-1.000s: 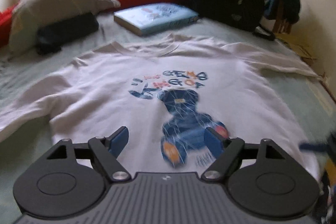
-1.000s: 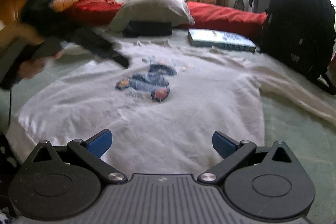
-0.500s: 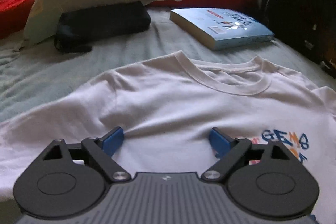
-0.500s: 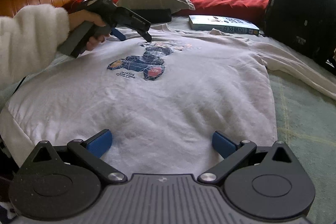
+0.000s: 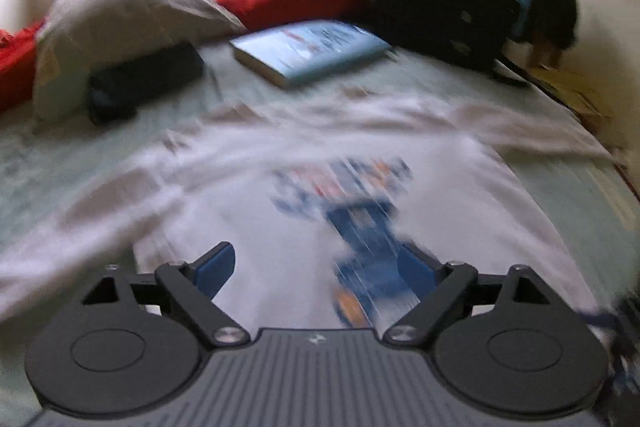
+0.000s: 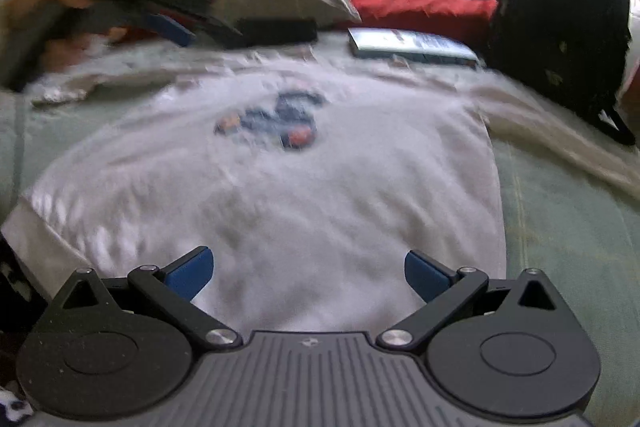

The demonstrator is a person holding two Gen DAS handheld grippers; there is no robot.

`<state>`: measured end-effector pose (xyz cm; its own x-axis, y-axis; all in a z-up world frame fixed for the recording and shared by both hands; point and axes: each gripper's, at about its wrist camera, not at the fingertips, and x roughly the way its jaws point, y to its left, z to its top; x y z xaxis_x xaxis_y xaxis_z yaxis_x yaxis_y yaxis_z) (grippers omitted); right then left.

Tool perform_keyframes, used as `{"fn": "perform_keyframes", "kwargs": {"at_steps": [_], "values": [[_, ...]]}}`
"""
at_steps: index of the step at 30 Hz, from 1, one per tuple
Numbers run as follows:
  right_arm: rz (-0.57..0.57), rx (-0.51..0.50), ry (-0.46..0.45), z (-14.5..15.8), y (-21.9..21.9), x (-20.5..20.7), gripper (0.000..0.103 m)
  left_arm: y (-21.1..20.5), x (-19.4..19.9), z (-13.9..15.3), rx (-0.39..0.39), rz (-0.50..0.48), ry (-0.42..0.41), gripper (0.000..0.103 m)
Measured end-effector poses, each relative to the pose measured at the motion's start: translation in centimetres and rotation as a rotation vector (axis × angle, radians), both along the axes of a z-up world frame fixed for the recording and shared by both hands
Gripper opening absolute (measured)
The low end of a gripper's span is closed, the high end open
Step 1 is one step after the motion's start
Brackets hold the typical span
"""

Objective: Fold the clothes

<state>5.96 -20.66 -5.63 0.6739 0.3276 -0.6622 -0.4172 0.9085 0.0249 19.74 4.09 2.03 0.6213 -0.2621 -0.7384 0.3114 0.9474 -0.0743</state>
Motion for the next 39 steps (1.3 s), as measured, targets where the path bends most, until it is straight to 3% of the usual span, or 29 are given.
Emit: {"fn": "perform_keyframes", "kwargs": {"at_steps": [2,7,9,12,14,18,21,25,28,30,33,36,39], "values": [[-0.023,-0.012,0.035,-0.7,-0.1,-0.3,0.103,-0.3,-2.6,-1.7,-0.002,-0.014,0.023,0.089],[-0.045,0.023,0.023,-1.0,-1.1,-2.0,0.103,0.0,-6.9,-6.7,0.008,0.033,0.059,0.089],[-0.053,0.041,0.020,-1.3,-1.5,-2.3,0.103,0.2,-8.1,-6.4,0.008,0.051,0.040,0.089],[-0.055,0.060,0.001,-1.6,-1.9,-2.7,0.103,0.0,-8.5,-4.3,-0.014,0.066,0.073,0.088],[-0.057,0.065,-0.006,-1.7,-1.9,-2.9,0.103,-0.6,-8.8,-2.6,-0.014,0.046,0.033,0.089],[-0.060,0.066,-0.006,-1.7,-1.9,-2.9,0.103,-2.6,-7.6,0.5,0.029,0.002,-0.052,0.091],[-0.068,0.064,0.000,-1.6,-1.8,-2.8,0.103,-3.4,-5.5,1.1,0.023,-0.008,-0.084,0.092],[-0.078,0.079,0.022,-0.9,-2.0,-2.7,0.103,-3.8,-1.6,-0.4,0.002,0.012,-0.081,0.092],[-0.108,0.152,0.038,0.3,-3.2,-2.0,0.103,-4.0,0.8,-2.3,0.005,0.017,-0.080,0.092],[-0.144,0.200,0.037,1.2,-4.4,-0.9,0.103,-4.0,1.8,-3.2,-0.003,0.025,-0.105,0.092],[-0.230,0.199,0.018,2.9,-6.4,2.6,0.103,-3.7,3.2,-4.8,-0.011,-0.013,-0.060,0.092],[-0.314,0.111,-0.009,4.4,-7.9,7.5,0.103,-3.5,3.5,-6.6,-0.018,-0.073,-0.013,0.092],[-0.389,0.015,-0.055,5.5,-9.1,13.8,0.103,-3.2,2.5,-6.9,-0.036,-0.104,-0.055,0.096]]}}
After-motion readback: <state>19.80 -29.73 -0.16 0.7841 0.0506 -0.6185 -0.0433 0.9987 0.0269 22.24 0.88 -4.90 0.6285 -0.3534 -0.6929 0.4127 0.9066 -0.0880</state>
